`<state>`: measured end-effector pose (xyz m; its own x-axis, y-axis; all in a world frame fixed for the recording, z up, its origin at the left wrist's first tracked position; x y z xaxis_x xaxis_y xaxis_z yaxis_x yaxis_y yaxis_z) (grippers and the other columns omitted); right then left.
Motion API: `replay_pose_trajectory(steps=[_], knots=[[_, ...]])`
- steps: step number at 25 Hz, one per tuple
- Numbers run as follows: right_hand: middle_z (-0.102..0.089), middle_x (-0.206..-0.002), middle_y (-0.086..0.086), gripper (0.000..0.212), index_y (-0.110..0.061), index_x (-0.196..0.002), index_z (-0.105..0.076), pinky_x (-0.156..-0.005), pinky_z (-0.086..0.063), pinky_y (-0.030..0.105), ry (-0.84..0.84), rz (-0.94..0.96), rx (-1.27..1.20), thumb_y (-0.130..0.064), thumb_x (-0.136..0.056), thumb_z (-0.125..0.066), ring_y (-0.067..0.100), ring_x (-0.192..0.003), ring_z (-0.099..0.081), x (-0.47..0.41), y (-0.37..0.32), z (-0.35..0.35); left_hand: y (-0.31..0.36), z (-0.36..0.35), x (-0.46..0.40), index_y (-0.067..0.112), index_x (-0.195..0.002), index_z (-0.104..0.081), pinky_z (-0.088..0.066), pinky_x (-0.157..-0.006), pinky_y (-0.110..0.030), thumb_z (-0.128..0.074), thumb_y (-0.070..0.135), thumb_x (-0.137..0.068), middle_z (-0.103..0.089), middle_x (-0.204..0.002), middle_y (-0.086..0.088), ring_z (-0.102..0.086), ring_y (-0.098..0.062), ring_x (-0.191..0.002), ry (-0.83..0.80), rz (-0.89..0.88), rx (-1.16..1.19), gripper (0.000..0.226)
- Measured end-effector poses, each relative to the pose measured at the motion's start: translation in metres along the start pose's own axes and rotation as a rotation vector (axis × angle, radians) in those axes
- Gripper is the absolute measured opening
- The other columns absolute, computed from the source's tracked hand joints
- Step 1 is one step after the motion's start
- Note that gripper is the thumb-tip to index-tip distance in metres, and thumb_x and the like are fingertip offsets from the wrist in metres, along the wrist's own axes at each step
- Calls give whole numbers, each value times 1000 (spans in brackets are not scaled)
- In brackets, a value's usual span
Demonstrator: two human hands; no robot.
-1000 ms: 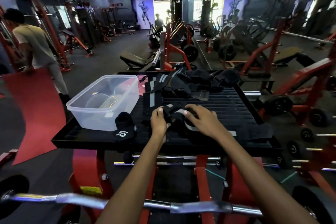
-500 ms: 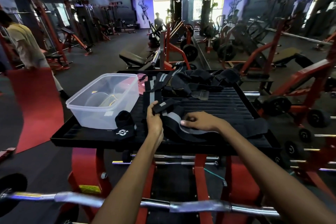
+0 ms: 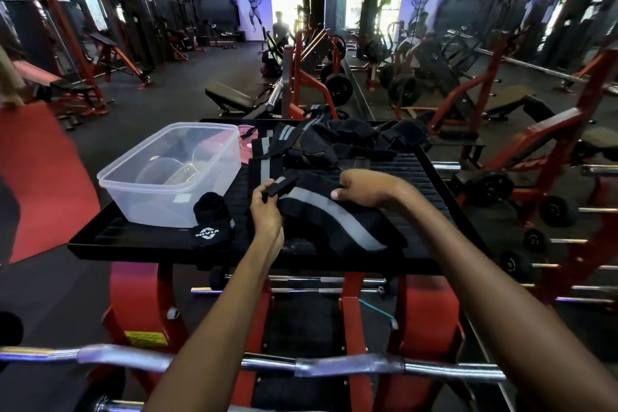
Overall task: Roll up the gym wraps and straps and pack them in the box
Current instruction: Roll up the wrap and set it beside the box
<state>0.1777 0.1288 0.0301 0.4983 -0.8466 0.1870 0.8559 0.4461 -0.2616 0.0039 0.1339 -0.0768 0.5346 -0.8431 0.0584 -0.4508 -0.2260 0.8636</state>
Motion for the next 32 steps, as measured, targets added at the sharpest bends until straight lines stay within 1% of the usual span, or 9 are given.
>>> replay_pose_trajectory(steps=[6,8,11,14,17,22,26,28,32], knots=[[-49,-64,-4,47,-16,-64,-48,-53,-36,20,-175,-45,-207,-52,-94,-41,8,-57,-46,1,7,-55,-2,-9,4,10,-107,-55,-49,-85,-31,-43,3,-96,-63,-99,-12,-59,-24,-92,-117,30,-12,18],[-56,-66,4,59,-7,-67,-52,-55,-39,25,47,-72,-423,-61,-88,-44,17,-61,-54,-9,13,-39,-6,-16,2,10,-113,-56,-47,-93,-39,-45,9,-96,-64,-109,-16,-60,-27,-99,-172,24,-84,20],[-66,-92,12,68,1,-95,-62,-72,-44,30,347,-31,-780,-64,-85,-45,25,-90,-63,-27,17,-21,-4,-22,-5,7,-113,-59,-45,-100,-42,-45,14,-97,-63,-116,-19,-59,-31,-108,-200,-20,-233,22],[-64,-109,12,65,-2,-109,-59,-90,-49,38,398,-74,-1207,-61,-90,-40,23,-101,-61,-53,26,-24,4,-32,-12,2,-119,-56,-48,-90,-25,-42,13,-99,-62,-111,-11,-59,-26,-106,-229,-103,-443,27],[-63,-96,0,41,-13,-103,-61,-75,-48,28,320,-37,-1192,-51,-91,-50,15,-88,-60,-79,34,-32,6,-44,-15,5,-121,-52,-43,-78,-4,-40,7,-98,-57,-111,-2,-54,-14,-102,-287,-191,-557,26],[-64,-81,-2,10,-12,-96,-64,-58,-50,23,375,46,-1224,-19,-89,-62,11,-75,-61,-99,49,-41,-7,-43,-22,23,-110,-57,-43,-83,-27,-47,26,-95,-63,-102,2,-57,-15,-96,-280,-111,-676,18],[-62,-87,-7,13,-9,-99,-64,-70,-46,18,440,152,-1111,-17,-89,-62,4,-80,-57,-102,50,-38,3,-40,-23,15,-108,-62,-43,-75,-6,-53,26,-94,-63,-96,7,-57,-6,-92,-246,-209,-693,20],[-59,-88,-9,17,-9,-103,-63,-65,-46,19,402,161,-1068,-21,-91,-59,1,-78,-55,-102,47,-41,7,-39,-22,11,-108,-63,-40,-73,2,-55,14,-93,-62,-94,10,-56,2,-87,-246,-238,-693,17],[-58,-85,-9,13,-7,-100,-64,-57,-41,8,430,231,-1090,-6,-87,-63,-9,-69,-54,-100,47,-34,11,-43,-19,12,-106,-62,-43,-79,-1,-58,2,-88,-62,-98,9,-55,7,-90,-268,-256,-669,21]])
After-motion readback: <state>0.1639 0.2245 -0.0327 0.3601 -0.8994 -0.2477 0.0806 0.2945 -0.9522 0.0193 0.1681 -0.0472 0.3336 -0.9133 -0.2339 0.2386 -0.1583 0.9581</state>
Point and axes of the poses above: each hand's wrist, its own x-axis away from the middle knuckle, its own z-axis out of the back of the hand, y = z × x, the point moved 9 cm from there along -x, towards the middle knuckle
